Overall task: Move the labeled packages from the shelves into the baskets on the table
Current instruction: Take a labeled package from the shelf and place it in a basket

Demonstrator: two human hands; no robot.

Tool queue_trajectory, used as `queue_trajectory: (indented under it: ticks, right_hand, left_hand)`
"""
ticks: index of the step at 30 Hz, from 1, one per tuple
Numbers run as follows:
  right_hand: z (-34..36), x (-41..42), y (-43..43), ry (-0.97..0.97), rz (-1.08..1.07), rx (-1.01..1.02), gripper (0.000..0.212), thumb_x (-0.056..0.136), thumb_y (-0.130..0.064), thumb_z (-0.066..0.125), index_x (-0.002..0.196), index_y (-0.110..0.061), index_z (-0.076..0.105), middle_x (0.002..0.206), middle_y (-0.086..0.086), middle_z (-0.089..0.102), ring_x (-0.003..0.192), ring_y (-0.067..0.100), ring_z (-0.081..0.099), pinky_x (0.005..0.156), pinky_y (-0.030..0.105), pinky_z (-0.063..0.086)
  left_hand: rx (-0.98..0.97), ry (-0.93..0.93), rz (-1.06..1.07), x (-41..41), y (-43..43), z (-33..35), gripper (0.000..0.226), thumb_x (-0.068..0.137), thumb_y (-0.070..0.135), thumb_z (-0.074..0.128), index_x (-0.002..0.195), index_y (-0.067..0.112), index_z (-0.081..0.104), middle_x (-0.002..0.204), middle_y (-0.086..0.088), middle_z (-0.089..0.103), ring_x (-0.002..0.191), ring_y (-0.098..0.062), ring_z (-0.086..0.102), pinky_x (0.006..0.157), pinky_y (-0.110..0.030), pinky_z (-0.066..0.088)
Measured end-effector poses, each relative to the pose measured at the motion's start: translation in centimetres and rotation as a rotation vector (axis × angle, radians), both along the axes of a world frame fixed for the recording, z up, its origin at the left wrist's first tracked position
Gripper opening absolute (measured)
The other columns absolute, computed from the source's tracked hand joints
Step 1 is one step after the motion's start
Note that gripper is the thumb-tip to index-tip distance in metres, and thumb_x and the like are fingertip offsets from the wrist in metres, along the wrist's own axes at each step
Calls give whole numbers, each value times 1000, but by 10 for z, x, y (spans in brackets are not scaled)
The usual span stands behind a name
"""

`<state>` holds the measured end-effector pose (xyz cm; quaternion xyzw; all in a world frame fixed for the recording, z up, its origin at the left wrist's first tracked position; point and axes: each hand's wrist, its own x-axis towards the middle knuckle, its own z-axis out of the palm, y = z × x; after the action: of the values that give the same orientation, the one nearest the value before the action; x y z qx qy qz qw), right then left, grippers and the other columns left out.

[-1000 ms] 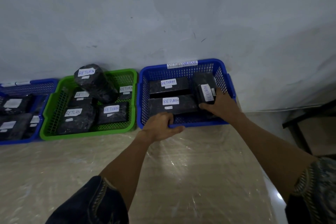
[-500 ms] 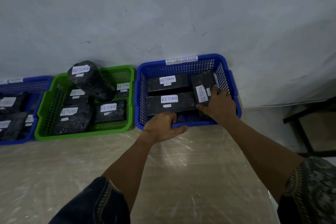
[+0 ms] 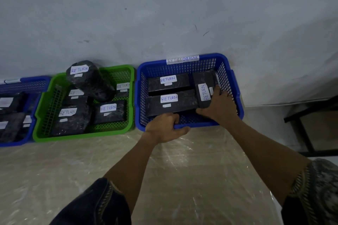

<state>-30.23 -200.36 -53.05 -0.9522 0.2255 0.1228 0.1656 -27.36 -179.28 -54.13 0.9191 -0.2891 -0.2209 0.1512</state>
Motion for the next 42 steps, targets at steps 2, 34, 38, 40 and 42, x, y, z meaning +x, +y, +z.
queue_trajectory:
  ticks: [2, 34, 38, 40, 42]
  right_hand:
    - [-3, -4, 0, -31, -15, 6, 121, 66, -65, 71, 150, -6, 7, 144, 27, 29, 131, 40, 35, 102, 48, 38]
    - [9, 139, -78, 275, 779, -672, 39, 90, -26, 56, 128, -24, 55, 112, -3, 65, 102, 15, 60, 94, 28, 44]
    - [14, 150, -80, 446, 828, -677, 58, 93, -34, 51, 146, -34, 30, 133, -5, 54, 117, 15, 52, 99, 27, 39]
    - [14, 154, -78, 517, 811, -652, 58, 94, -34, 50, 148, -31, 27, 136, -3, 51, 119, 16, 51, 97, 28, 42]
    - [16, 158, -74, 557, 782, -629, 54, 94, -32, 51, 145, -26, 35, 129, -1, 55, 111, 15, 55, 88, 28, 48]
  left_hand:
    - [9, 9, 3, -1, 0, 0, 52, 79, 69, 52, 79, 17, 54, 80, 3, 58, 73, -14, 55, 65, -32, 46]
    - [36, 21, 25, 1, 1, -4, 53, 76, 74, 50, 75, 21, 50, 76, 9, 50, 73, -16, 52, 69, -37, 52]
    - [48, 14, 19, 1, 1, -5, 54, 75, 74, 50, 76, 20, 51, 83, 6, 53, 76, -16, 54, 72, -39, 53]
    - [47, 12, 20, 1, 1, -5, 53, 75, 76, 49, 74, 23, 48, 82, 7, 52, 76, -16, 54, 72, -40, 54]
    - [41, 11, 19, 1, 1, -6, 53, 74, 77, 47, 73, 24, 47, 81, 8, 51, 75, -15, 53, 71, -40, 54]
